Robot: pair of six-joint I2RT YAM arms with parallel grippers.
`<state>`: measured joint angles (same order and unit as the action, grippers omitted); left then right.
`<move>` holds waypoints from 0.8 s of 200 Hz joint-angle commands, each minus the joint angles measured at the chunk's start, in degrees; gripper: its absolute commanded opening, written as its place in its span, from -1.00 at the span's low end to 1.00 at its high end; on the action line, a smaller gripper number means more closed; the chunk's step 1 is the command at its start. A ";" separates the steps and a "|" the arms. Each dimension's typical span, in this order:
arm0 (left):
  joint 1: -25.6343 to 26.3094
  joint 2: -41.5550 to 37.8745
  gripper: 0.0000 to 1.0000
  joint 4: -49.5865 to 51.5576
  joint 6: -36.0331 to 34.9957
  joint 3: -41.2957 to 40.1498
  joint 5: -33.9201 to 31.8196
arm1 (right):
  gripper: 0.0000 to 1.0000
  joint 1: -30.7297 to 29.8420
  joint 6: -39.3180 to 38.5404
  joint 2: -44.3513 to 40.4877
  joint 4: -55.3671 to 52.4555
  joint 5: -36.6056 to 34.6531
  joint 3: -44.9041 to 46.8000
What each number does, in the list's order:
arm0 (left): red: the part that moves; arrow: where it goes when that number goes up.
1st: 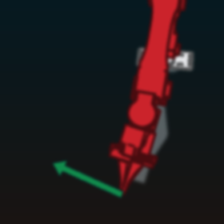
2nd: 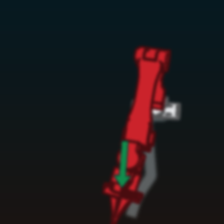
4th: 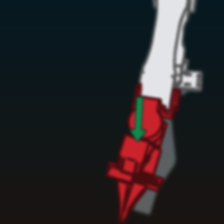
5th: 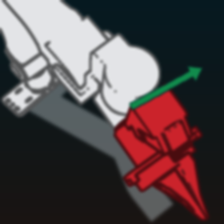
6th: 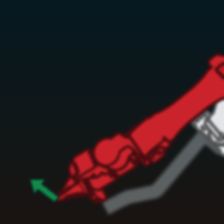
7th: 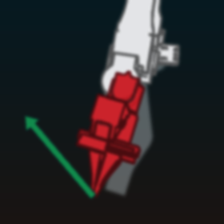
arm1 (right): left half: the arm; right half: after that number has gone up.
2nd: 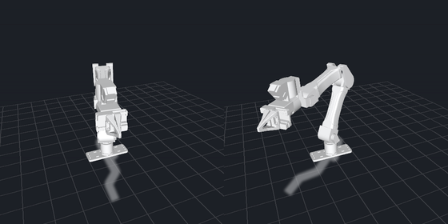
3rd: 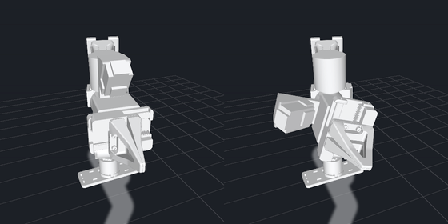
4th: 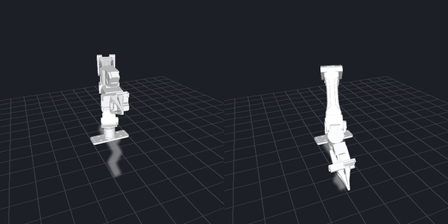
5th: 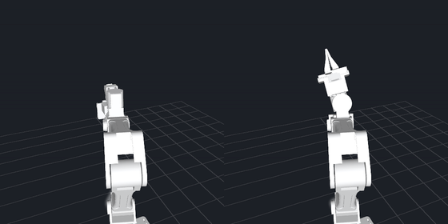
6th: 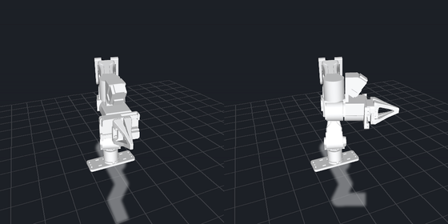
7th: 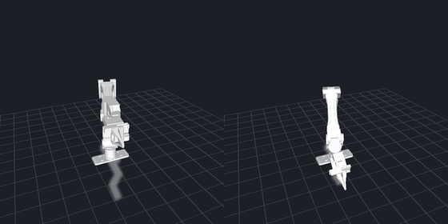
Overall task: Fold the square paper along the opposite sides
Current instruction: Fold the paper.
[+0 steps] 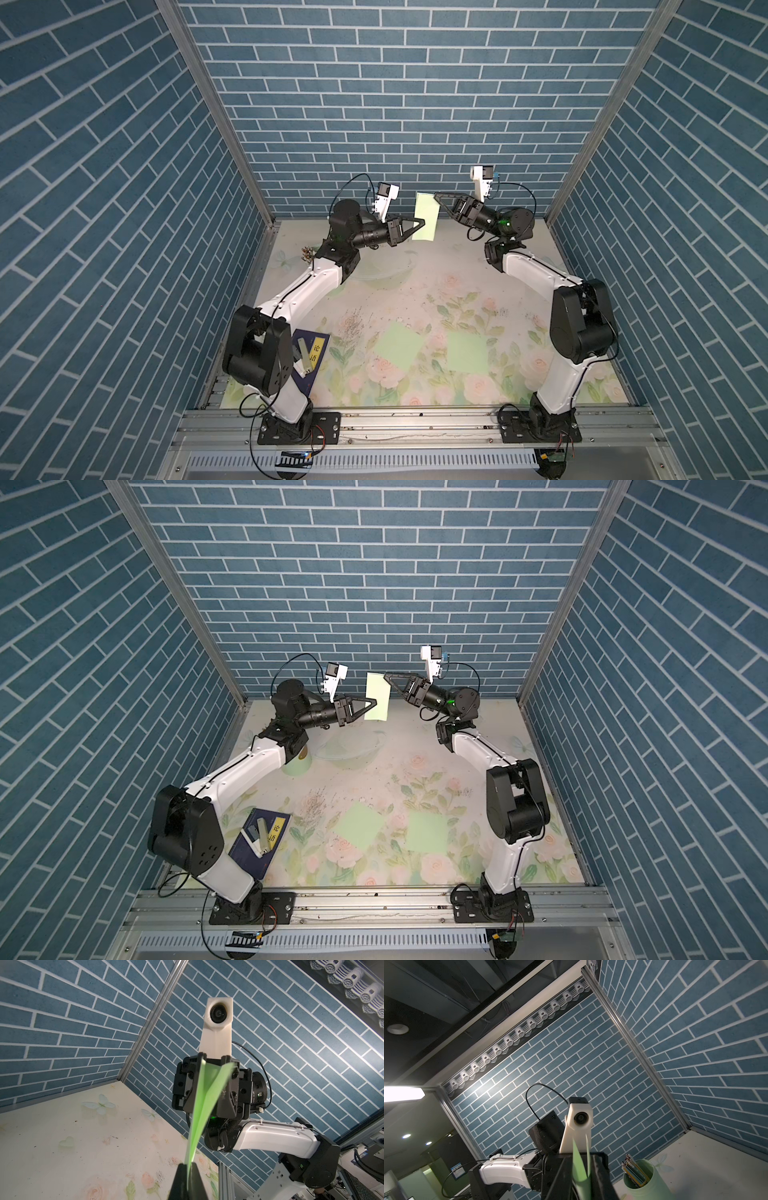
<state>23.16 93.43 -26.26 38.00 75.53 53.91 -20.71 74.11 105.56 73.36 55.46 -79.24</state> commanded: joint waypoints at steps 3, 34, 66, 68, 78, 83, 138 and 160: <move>-0.20 -2.04 -1.00 0.68 -1.79 -0.73 -0.01 | -0.74 0.31 -0.28 0.13 0.70 -0.35 -1.18; -0.13 -2.16 -1.00 0.82 -1.88 -0.64 0.21 | -0.41 0.27 -1.64 -0.91 0.50 -0.10 0.53; -0.17 -2.49 -1.00 1.21 -2.00 -0.39 0.40 | 0.30 -1.24 -6.99 -3.44 -2.70 0.29 6.57; -0.14 -2.49 -1.00 1.32 -2.02 -0.32 0.36 | 0.31 -1.43 -7.16 -3.54 -2.77 0.38 6.98; -0.21 -2.55 -1.00 1.52 -2.21 -0.34 0.41 | 0.34 -2.23 -7.38 -3.93 -2.13 0.65 8.62; -0.20 -2.62 -1.00 1.79 -2.29 -0.25 0.41 | 0.33 -2.51 -7.17 -4.00 -1.71 0.86 9.30; -0.16 -2.39 -1.00 3.07 -3.13 -0.22 0.30 | -0.56 -2.85 -5.54 -5.79 1.61 1.24 14.48; -0.14 -2.11 -1.00 4.47 -3.91 -0.29 0.23 | -0.70 -2.67 -5.53 -6.14 1.87 1.07 15.70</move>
<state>23.00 92.58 -22.65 35.90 75.37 53.67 -23.51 69.06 101.75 72.40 55.88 -64.64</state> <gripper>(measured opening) 0.051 0.163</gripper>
